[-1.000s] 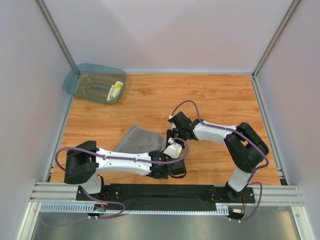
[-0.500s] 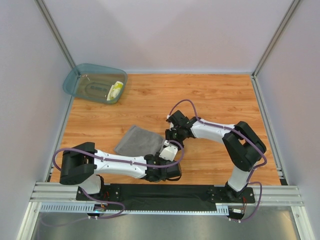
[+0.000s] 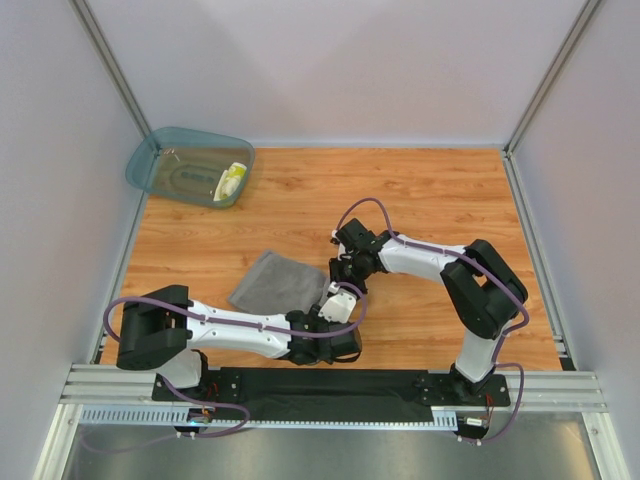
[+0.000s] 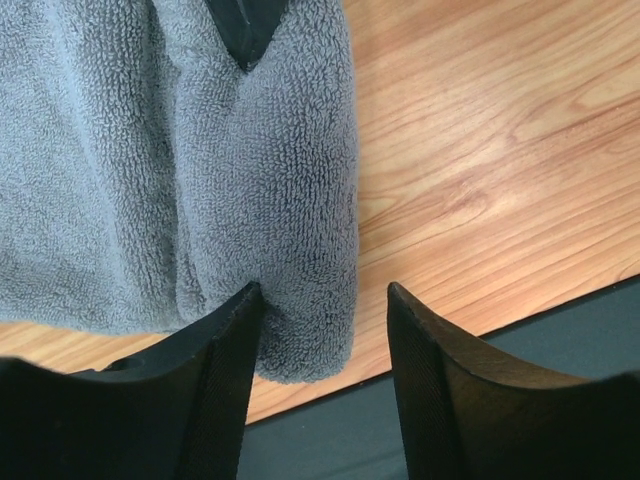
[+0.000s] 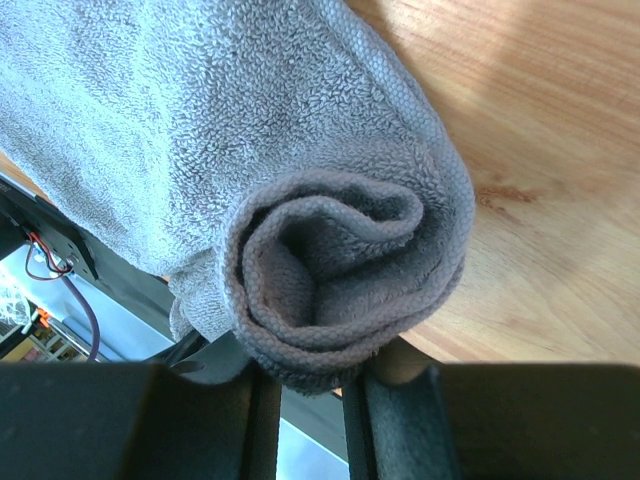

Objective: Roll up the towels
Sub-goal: Roll the towel

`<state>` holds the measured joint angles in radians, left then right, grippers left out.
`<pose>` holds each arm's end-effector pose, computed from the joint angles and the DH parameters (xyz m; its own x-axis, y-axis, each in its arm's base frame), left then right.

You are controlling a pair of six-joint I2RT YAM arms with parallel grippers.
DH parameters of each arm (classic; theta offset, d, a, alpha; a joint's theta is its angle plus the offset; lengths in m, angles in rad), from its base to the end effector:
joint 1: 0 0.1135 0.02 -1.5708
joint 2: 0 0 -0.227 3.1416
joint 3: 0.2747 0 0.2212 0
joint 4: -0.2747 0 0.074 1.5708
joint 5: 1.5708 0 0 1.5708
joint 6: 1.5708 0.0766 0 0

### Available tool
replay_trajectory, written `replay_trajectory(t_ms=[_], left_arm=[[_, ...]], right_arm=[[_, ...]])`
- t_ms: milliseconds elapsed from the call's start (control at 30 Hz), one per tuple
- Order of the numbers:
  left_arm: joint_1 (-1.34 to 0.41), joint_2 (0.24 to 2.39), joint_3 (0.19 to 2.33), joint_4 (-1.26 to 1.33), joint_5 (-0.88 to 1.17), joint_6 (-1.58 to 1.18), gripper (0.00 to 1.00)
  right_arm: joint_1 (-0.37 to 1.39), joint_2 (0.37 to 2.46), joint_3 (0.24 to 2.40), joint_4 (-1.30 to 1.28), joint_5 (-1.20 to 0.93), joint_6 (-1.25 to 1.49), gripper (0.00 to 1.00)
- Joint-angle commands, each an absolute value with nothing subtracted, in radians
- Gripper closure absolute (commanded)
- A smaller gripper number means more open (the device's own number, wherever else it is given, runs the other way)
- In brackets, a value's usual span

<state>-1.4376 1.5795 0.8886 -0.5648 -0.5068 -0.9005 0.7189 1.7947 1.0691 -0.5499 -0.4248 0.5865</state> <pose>0.0724 -0.2607 0.1170 -0.7418 0.3776 -0.5542 0.4270 0.9032 0.0438 0.2135 0.2288 0.1009 -0.9817 -0.1890 -0.0242 -0.1765 0.8540 0.4895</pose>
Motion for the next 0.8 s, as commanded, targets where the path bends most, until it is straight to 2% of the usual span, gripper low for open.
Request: replay_trajectory(t_ms=[0,200,300,633,767], left_arm=[[-1.437,1.658,0.782,-0.611,-0.341,-0.939,0.40],[-1.437,1.673,0.744,-0.574,-0.344,-0.946,0.38],[-1.437,1.706,0.739,-0.569,-0.347,-0.951,0.41],[-1.437,1.732,0.733,-0.528,-0.337,-0.937,0.75],[-1.437,1.698,0.747,-0.532,-0.339,-0.913,0.80]], right_arm=[[0.707,1.825,1.075,-0.600,-0.354,0.531,0.75],[0.680,1.825,1.065,-0.600,-0.362,0.512,0.74],[0.675,1.827,1.063,-0.603,-0.364,0.506,0.73],[0.632,1.832,1.026,-0.588,-0.379,0.480,0.73],[0.601,1.825,1.000,-0.578,-0.394,0.466,0.71]])
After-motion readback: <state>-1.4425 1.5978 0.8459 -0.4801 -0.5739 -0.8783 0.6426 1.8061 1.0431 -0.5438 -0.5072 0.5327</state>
